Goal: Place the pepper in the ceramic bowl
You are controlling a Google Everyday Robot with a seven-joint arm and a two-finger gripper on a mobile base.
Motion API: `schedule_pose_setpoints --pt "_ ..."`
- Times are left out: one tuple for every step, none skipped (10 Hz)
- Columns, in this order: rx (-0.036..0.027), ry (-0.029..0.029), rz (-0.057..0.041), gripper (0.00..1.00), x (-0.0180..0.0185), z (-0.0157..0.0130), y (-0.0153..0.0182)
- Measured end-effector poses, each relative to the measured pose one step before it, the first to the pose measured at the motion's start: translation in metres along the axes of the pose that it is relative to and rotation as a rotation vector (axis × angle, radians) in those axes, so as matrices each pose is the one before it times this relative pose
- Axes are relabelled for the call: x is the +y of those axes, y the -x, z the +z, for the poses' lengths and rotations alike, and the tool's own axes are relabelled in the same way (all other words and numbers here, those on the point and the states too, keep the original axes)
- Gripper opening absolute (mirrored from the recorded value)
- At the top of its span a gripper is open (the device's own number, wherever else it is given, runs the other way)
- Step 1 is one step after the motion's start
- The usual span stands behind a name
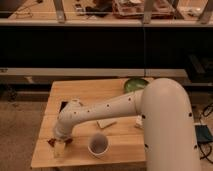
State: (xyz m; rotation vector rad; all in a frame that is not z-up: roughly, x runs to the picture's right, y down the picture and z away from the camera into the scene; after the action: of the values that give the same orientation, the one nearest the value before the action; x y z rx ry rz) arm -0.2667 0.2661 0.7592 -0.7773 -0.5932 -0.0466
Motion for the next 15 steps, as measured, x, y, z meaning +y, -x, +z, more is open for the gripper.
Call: schedule_pose_setpoints --pt "-0.00325 -0.00082 0.00291 0.76 -0.0034 0.00263 -0.00335" --pt "-0.00425 -0.00071 0.00303 0.68 -0.00199 0.00113 -0.00256" --pt "-0.00608 -0.00063 0.00322 0.58 -0.00178 0.00061 -0.00251" --pt "-0.00599 0.00218 0.00008 0.49 -0.00028 0.00073 -0.00103" --pt "-0.0077 0.00415 -0.00131 0.37 0.00066 0.00044 -0.00065" --pt "-0.00867 0.00437 -0.00127 0.27 0.00115 -0.00004 0.00033" --pt "-0.0068 0.00288 -0.00145 0.2 0.0008 -0.00024 0.00078" --pt "-0.01052 0.00421 -0.00347 0.09 0.00137 -0.00161 0.00122" --pt "-0.01765 0.00314 -0.01225 0.01 0.00136 -0.00614 0.00497" --pt "-0.01039 0.00096 -0.00882 0.0 0.00079 -0.00449 0.00389" --pt "-0.01883 0.00023 -0.01157 0.0 0.00097 -0.00831 0.00538" --pt "-0.02391 -0.0032 -0.01074 0.0 -0.00014 -0.01263 0.00637" --pt "-0.01261 -0.00449 -0.00466 0.0 -0.00082 -0.01206 0.00279" --pt "-0.01155 -0.01091 -0.00361 0.0 -0.00266 -0.01693 0.0021" --pt "-0.00774 -0.0243 -0.00276 0.0 -0.00567 -0.02768 -0.00044"
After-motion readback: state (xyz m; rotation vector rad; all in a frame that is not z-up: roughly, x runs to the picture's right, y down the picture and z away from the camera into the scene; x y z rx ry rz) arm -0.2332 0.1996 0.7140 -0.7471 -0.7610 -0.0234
